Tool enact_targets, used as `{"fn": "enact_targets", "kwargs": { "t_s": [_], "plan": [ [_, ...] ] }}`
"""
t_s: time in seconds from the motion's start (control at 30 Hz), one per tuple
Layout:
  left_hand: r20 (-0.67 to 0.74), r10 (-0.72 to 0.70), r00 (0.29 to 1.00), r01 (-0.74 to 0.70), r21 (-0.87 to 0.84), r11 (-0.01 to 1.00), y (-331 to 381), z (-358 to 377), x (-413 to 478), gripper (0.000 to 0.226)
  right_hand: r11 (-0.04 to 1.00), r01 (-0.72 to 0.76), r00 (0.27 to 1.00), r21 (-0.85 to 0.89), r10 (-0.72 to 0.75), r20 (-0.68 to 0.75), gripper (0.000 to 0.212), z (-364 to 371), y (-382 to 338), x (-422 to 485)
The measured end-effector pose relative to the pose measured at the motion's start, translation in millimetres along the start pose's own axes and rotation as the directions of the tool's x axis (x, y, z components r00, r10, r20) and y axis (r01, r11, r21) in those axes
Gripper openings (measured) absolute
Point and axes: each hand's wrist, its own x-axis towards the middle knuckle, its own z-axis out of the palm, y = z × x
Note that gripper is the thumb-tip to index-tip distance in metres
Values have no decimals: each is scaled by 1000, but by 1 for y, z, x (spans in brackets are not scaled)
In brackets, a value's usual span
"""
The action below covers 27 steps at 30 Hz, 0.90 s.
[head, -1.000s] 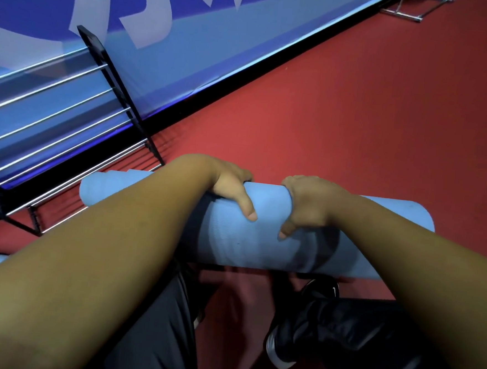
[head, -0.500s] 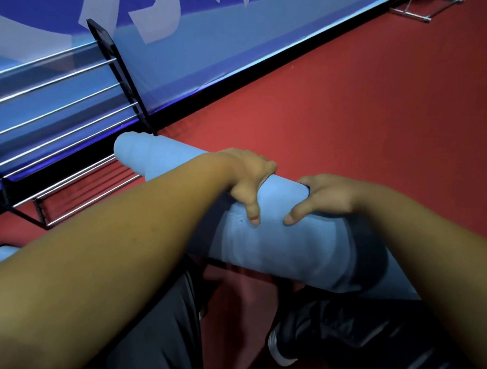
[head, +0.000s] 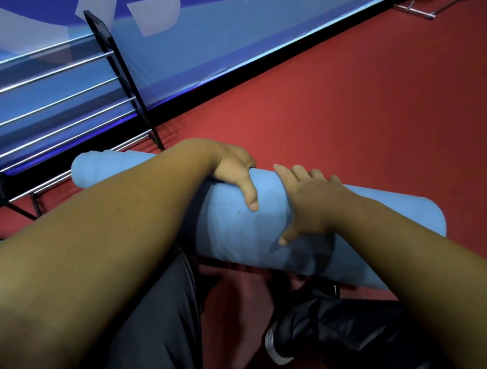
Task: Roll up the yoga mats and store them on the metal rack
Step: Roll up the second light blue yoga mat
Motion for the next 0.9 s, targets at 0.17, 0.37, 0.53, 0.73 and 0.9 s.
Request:
{"fn": "enact_targets", "kwargs": {
  "t_s": [0.17,0.37,0.53,0.73,0.9],
  "plan": [
    [93,-12,996,18,-65,998,-6,1,-2,68,998,8,996,64,-2,-93,115,-6,-6,3],
    [0,50,999,-50,104,993,2,4,-2,72,960,29,999,279,-23,-25,101,-6,9,11],
    [30,119,992,-122,329,936,21,15,3,107,795,-50,994,605,-16,104,81,1,30,11],
    [-82,186,979,-113,541,833,38,24,3,108,724,-78,986,686,-44,158,76,-4,36,6],
    [-114,186,976,-132,369,920,29,18,-1,91,797,-13,991,604,-71,115,78,-8,33,3]
  ]
}}
